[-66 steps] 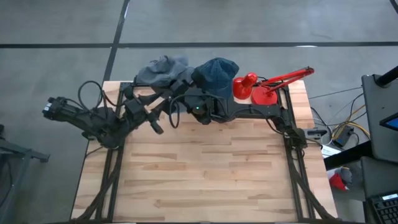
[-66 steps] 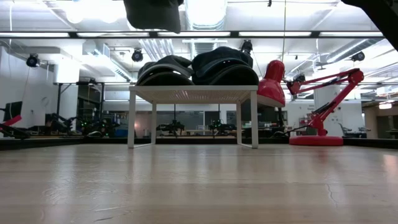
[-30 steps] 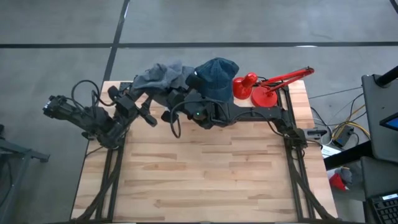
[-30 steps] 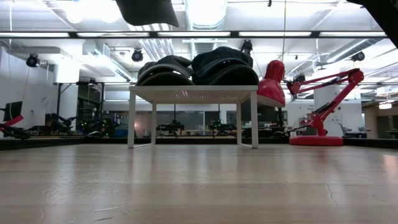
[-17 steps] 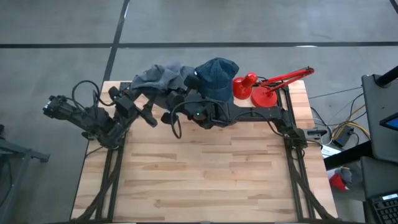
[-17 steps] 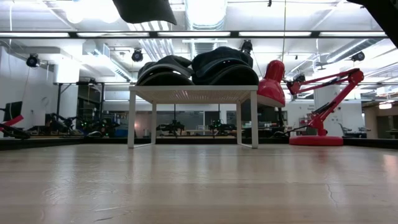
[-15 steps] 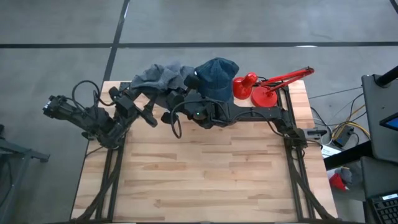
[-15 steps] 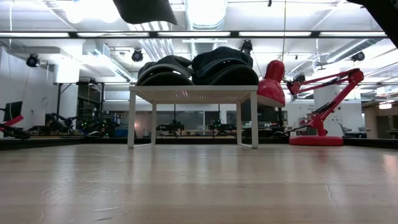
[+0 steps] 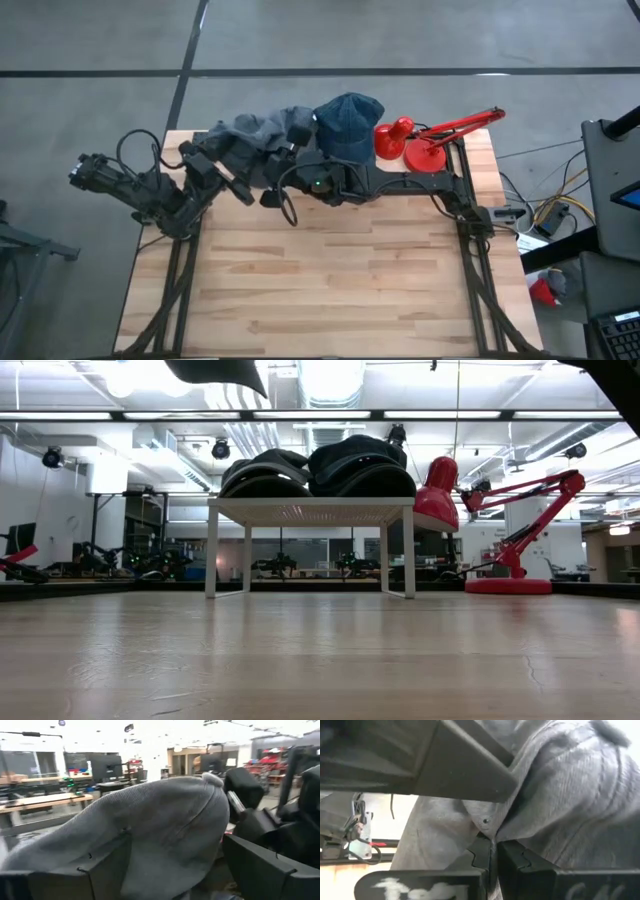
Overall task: Pick & Place hat
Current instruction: Stack the gray cap on the gray cap on the shelf
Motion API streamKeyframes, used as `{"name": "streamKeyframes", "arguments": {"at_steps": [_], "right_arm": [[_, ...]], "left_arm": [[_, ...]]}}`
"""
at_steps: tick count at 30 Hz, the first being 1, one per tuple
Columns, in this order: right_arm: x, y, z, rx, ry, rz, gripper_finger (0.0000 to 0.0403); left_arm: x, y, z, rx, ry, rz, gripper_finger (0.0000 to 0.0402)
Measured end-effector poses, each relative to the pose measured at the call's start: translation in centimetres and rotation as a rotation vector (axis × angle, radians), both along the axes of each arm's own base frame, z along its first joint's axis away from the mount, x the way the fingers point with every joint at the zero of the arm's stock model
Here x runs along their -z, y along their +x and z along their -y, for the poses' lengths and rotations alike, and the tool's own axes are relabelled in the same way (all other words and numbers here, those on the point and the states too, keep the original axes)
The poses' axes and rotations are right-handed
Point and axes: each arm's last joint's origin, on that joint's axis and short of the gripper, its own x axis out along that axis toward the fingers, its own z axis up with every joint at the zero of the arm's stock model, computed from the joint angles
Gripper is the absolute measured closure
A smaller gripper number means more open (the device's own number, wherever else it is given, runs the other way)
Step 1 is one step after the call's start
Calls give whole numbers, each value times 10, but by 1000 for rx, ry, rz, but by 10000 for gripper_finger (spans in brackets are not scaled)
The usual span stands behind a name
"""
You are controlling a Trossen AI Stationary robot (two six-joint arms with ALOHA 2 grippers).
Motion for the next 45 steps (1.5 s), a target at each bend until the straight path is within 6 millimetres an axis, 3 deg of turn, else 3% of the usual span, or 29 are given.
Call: {"name": "streamKeyframes", "arguments": {"at_steps": [10, 24, 29, 40, 45], "right_arm": [[2, 0, 0, -4, -24, -39, 390], [5, -1, 1, 2, -32, -67, 390], [6, -1, 1, 3, -40, -83, 390], [6, -1, -1, -6, -56, -101, 390], [7, -1, -1, -7, -61, -108, 390]], "left_arm": [[1, 4, -2, -2, 8, -4, 76], [12, 18, -11, -93, 91, -171, 92], [12, 18, -12, -107, 90, -176, 143], [16, 23, -15, -66, 120, -211, 304], [18, 27, -16, -73, 126, -226, 343]]}}
